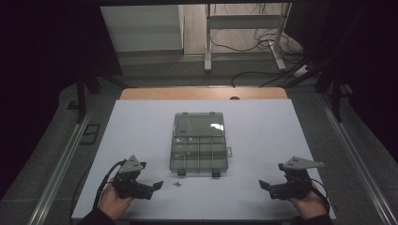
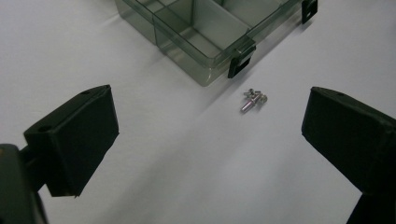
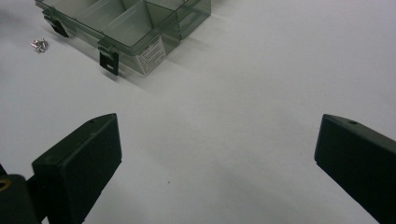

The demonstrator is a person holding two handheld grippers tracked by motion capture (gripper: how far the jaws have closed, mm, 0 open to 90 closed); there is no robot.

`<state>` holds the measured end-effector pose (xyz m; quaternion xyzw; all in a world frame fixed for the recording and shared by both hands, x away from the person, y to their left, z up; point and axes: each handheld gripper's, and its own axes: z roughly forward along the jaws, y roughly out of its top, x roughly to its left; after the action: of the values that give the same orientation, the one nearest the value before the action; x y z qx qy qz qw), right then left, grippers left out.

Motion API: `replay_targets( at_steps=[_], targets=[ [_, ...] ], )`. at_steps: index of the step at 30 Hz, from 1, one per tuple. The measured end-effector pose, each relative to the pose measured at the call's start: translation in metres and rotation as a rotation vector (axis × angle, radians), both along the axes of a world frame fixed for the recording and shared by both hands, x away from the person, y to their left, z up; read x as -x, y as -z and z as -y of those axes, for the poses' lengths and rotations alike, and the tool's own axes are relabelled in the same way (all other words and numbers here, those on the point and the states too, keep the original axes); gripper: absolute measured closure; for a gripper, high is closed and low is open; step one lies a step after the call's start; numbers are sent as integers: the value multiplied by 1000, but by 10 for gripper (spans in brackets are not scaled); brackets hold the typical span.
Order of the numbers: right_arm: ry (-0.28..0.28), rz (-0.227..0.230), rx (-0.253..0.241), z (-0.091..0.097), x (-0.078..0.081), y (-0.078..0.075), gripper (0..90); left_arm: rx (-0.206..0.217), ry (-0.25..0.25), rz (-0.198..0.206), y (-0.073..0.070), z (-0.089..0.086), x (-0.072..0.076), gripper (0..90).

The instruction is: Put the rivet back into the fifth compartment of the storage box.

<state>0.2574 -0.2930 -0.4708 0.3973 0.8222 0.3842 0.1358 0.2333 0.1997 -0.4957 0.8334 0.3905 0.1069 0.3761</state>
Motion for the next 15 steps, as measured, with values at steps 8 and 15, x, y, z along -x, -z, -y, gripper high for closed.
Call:
replay_targets(
  at_steps=[8,15],
  targets=[
    [0,-3,0,0,0,0,4,-31,0,-47,3,12,-10,42],
    [-3,-5,4,0,0,0,3,-67,19,-78,7,21,-15,15]
  ],
)
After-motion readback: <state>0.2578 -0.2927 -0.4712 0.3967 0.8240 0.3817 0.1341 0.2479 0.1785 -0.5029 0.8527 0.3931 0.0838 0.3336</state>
